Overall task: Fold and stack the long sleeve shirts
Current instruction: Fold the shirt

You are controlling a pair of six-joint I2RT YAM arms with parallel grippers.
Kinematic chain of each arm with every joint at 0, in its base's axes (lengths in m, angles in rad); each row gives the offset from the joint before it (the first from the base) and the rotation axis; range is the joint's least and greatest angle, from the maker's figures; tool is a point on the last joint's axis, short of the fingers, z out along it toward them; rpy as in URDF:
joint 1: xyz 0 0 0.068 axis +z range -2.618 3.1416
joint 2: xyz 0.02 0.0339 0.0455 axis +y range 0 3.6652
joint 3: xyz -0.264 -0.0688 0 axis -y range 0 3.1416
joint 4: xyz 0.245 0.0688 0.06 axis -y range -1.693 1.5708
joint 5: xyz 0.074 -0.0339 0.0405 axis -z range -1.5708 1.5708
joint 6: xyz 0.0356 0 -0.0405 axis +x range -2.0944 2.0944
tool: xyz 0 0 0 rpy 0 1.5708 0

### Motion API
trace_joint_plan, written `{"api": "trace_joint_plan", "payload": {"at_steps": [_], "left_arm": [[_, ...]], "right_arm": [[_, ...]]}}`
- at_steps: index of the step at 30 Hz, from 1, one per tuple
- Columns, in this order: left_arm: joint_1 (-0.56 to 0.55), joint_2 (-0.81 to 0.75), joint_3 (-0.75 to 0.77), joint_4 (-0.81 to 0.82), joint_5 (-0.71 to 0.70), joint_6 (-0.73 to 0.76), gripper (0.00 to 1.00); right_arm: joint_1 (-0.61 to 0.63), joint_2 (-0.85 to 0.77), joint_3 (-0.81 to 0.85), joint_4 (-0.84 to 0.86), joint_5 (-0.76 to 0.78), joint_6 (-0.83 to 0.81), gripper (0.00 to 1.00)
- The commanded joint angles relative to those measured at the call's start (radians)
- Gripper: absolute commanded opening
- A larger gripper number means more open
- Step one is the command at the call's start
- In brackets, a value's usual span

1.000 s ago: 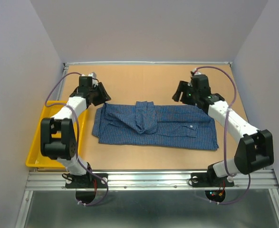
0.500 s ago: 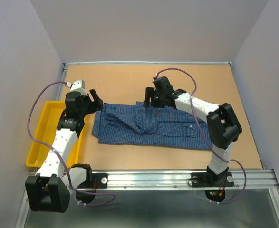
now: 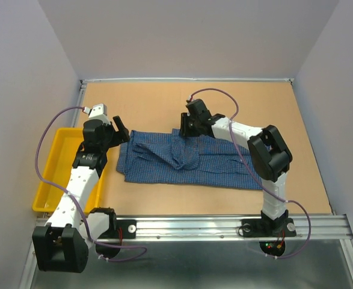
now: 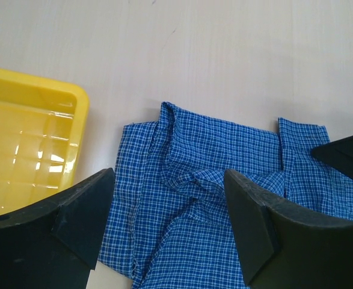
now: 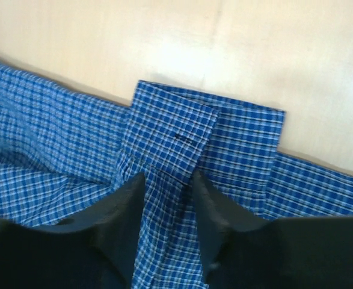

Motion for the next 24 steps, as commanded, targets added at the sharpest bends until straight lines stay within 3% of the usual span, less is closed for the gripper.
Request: {"api": "trace_joint_plan", "payload": {"at_steps": [1, 10, 24], "left_arm": [[-0.001, -0.018, 0.006, 0.051, -0.016, 0.017, 0.85], [-0.001, -0.017, 0.005, 0.052, -0.027, 0.017, 0.85], [-0.001, -0.018, 0.006, 0.057, 0.022, -0.003, 0.85]], "right_arm": [[0.028, 0.014, 0.069, 0.068, -0.041, -0.008, 0.38], [0.061, -0.078, 0.029, 0.078, -0.098, -0.016, 0.01], [0.3, -0.558, -0.443, -0.048, -0.214, 0.052, 0.01]]}}
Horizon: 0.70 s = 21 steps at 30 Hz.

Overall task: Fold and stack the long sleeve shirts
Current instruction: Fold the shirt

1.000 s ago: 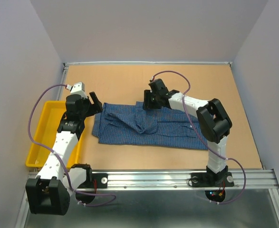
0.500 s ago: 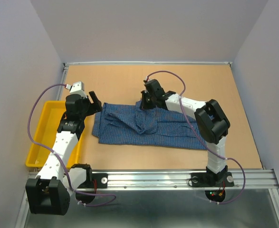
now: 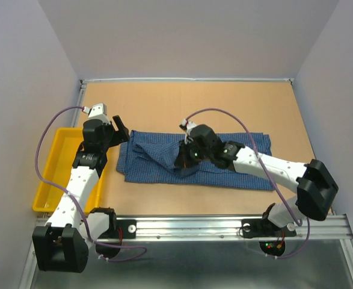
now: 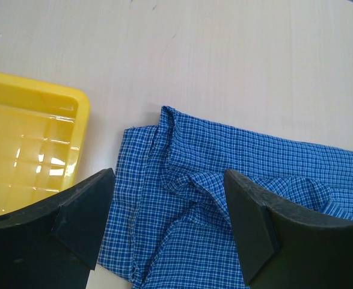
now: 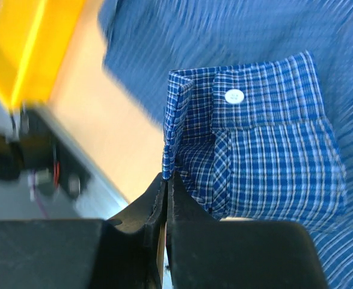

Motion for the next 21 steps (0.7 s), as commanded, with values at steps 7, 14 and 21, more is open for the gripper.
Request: {"api": "trace_joint_plan", "payload": {"at_steps": [7, 14, 21], "left_arm": [[-0.004, -0.005, 0.048, 0.042, 0.081, -0.023, 0.85], [-0.019, 0.074, 0.097, 0.042, 0.114, -0.038, 0.85], [-0.089, 0.21, 0.169, 0.042, 0.112, -0.037, 0.85]], "right_arm": [[0.101, -0.208, -0.172, -0.29, -0.174, -0.013, 0.17], [0.162, -0.264, -0.207, -0.431, -0.377, -0.068, 0.14], [0.158, -0.268, -0.072, -0.466, 0.123, -0.013, 0.41]]}}
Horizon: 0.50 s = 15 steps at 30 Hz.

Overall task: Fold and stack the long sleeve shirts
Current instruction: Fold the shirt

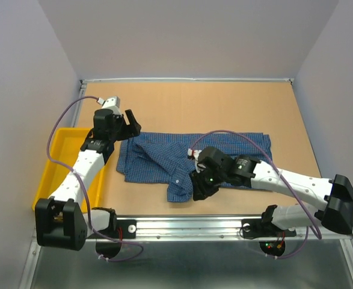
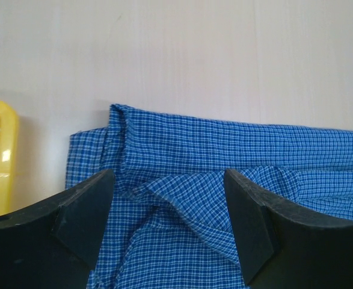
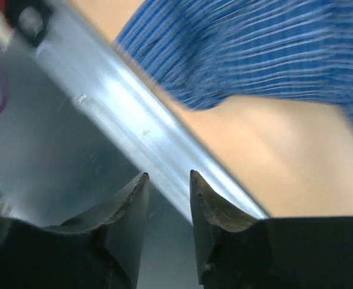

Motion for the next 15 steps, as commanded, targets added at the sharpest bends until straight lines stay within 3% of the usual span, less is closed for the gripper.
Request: {"api": "trace_joint_plan", "payload": {"at_steps": [1, 6, 11, 15], "left_arm": [[-0.042, 0.065, 0.084, 0.033, 0.012, -0.003, 0.85], [-0.128, 0.213, 0.183, 0.031, -0.018, 0.006, 0.85], [-0.17, 0.364, 0.294, 0.018, -0.008, -0.004, 0.85], [-0.173, 0.505, 0.354, -0.002, 0.028, -0.023, 0.85]], "right_arm": [[-0.05, -0.003, 0.12, -0.037, 0.337, 0.022, 0.46], [-0.323, 0.063, 0.228, -0.04, 0.44, -0.002, 0.49], [-0.582, 0.207, 0.337, -0.042, 0.422, -0.054, 0.51], [-0.673, 0.354, 0.426, -0.034, 0.428, -0.074, 0.49]]}}
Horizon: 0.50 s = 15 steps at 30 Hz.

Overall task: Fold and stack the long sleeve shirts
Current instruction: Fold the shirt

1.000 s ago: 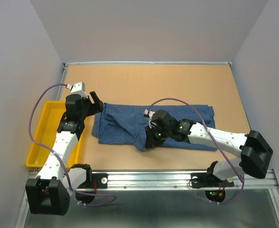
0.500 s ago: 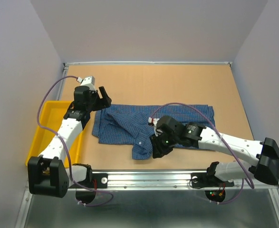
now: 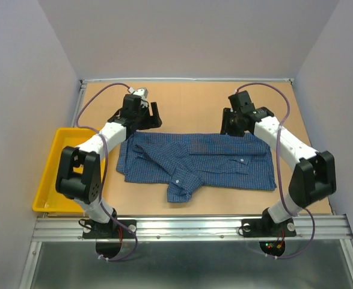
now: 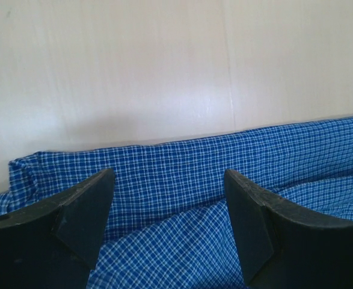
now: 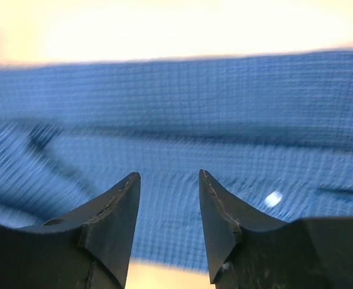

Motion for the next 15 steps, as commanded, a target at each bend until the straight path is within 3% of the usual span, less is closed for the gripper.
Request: {"api": "trace_joint_plan", "payload": {"at_steps": [1, 8, 15], "left_arm": [[0.0, 0.093, 0.079, -0.027, 0.032, -0.017, 0.84], [0.0, 0.211, 0.132, -0.074, 0.032, -0.021, 0.83], [0.0, 0.219, 0.07, -0.073, 0.003, -0.061, 0.83]], "right_arm": [[-0.064, 0.123, 0.112, 0.011, 0.04, -0.043, 0.48], [-0.075, 0.354, 0.198, 0.075, 0.078, -0.037, 0.43], [-0.073, 0.367, 0.139, 0.077, -0.005, -0.051, 0.36]]}}
